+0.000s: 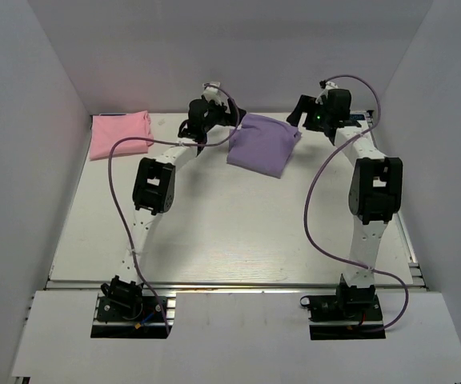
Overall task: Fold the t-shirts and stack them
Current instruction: Fold the long partially folded tshirt into a neat square, then smooth out wrinkles on the folded tshirt
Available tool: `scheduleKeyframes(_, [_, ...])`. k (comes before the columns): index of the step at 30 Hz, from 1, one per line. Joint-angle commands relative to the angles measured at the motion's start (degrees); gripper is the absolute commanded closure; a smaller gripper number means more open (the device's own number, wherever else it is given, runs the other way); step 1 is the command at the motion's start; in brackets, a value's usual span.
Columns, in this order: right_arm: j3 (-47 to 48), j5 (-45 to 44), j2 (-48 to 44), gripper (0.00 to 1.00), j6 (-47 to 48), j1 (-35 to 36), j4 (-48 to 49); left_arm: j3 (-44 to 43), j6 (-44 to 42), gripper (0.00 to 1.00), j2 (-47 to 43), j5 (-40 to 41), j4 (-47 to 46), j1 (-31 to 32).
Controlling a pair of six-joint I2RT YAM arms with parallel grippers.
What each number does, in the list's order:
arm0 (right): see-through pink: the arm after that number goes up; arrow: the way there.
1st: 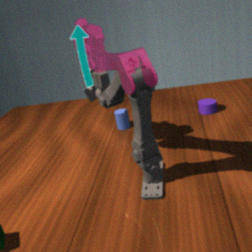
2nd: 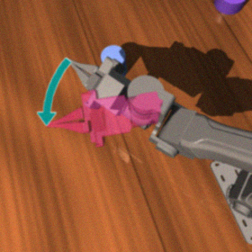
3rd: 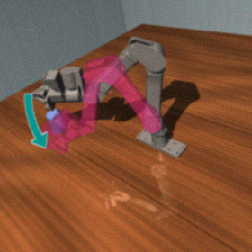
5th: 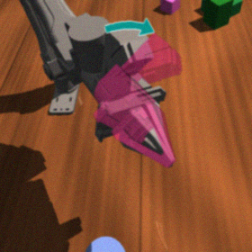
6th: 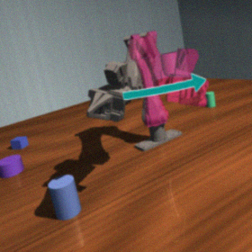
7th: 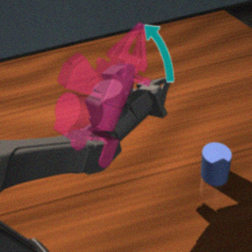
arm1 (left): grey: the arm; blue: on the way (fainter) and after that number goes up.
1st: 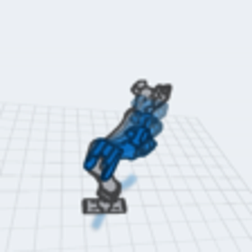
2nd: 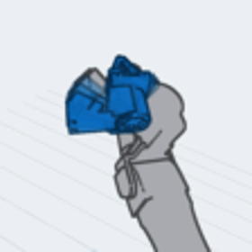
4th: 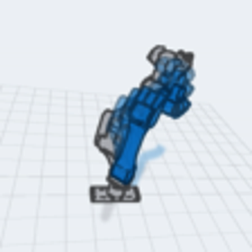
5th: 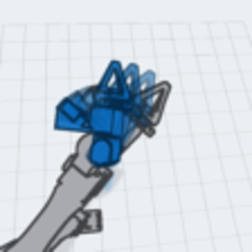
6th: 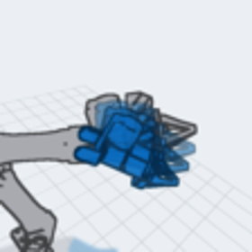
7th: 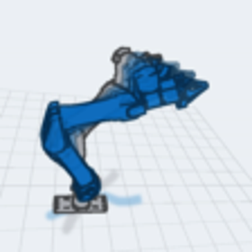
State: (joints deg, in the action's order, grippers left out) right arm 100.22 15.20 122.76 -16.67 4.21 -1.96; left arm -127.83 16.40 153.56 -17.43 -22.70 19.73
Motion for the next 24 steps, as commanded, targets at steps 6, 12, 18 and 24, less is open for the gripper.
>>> scheduleKeyframes(6, [2.3, 6.0, 3.0, 0.1, 1.1, 4.6, -3.5, 13.0, -1.4, 0.0, -11.4, -16.5, 2.7, 1.4])
scheduleKeyframes(12, [6.5, 5.0, 9.2, 0.1, -3.8, 4.9, -3.9, 19.3, -0.1, 0.0, -12.8, -21.7, 1.9, 5.2])
scheduleKeyframes(18, [4.5, 5.7, 11.4, 0.1, -5.2, 4.8, -4.8, 29.1, -0.1, 0.0, -16.7, -23.6, 2.9, 7.0])
scheduleKeyframes(24, [-10.1, 8.4, 6.1, 0.1, -5.8, 5.4, -1.0, 50.5, -1.9, 0.0, -29.2, -19.0, 4.6, 8.1])
